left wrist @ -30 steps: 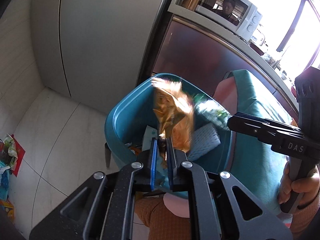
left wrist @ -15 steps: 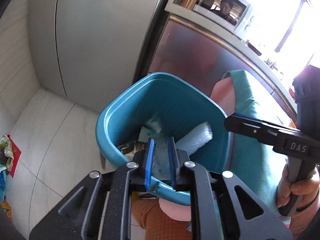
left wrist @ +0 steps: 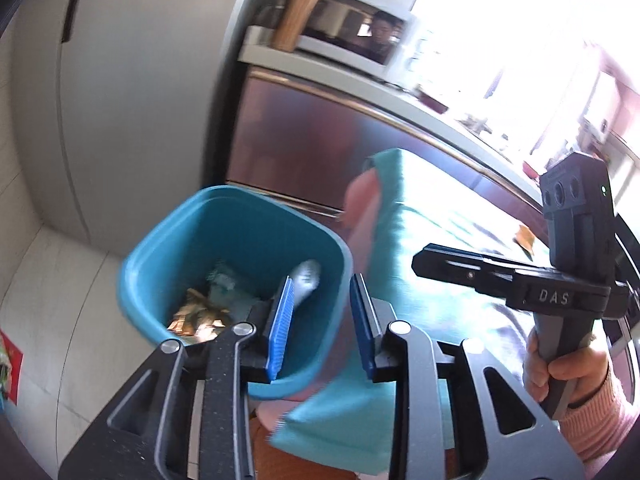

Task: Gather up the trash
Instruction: 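Carry both wrappers to the teal bin and open both tools, then reach both tools back over the table toward the orange peel, then lower the left tool onto the orange peel and close it while the right tool grasps the gold wrapper, then lift the orange peel and gold wrapper and carry them toward the teal bin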

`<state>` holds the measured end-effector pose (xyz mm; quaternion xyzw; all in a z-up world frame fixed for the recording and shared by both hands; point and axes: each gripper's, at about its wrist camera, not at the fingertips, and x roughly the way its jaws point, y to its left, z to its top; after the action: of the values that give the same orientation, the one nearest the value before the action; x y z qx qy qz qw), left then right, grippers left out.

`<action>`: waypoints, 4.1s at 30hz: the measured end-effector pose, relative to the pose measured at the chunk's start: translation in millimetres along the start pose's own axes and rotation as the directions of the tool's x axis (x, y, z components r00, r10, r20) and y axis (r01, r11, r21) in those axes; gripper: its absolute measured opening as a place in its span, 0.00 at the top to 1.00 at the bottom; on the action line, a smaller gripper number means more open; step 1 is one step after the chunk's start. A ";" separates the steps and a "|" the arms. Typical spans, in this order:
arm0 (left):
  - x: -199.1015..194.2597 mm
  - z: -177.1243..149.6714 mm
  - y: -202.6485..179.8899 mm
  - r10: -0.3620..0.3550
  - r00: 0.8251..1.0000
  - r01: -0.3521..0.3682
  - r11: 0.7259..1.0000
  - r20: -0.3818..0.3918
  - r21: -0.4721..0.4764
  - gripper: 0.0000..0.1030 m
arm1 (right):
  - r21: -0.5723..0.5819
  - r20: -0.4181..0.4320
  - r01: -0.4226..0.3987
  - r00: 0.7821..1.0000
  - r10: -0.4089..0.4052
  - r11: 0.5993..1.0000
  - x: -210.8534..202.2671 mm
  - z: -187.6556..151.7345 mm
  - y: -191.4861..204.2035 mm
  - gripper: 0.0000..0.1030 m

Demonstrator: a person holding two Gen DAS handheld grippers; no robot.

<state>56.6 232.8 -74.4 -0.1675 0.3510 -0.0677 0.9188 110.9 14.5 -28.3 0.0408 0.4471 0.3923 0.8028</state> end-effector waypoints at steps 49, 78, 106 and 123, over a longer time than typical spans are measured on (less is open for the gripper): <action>175.3 -81.8 -433.9 -0.364 0.763 0.586 0.738 -0.533 0.335 0.59 | 0.448 0.286 0.267 0.861 -0.420 0.853 -284.8 -129.9 -238.6 0.48; 165.5 -52.9 -370.7 -0.406 0.769 0.559 0.802 -0.494 0.211 0.81 | 0.477 0.152 0.324 0.885 -0.440 0.817 -217.7 -64.4 -309.6 0.48; 115.4 -14.1 -274.8 -0.352 0.879 0.418 0.894 -0.321 0.162 0.81 | 0.496 0.168 0.274 0.901 -0.401 0.824 -195.0 -41.0 -320.3 0.92; 73.8 -12.0 -229.5 -0.317 0.917 0.361 0.919 -0.243 0.162 0.81 | 0.343 0.281 0.105 0.937 -0.208 0.934 -194.0 -70.2 -192.1 0.92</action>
<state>102.0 -2.7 -47.2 -0.1231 0.4034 -0.2795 0.8625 115.5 -267.1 -17.1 0.1970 0.3741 0.2364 0.8748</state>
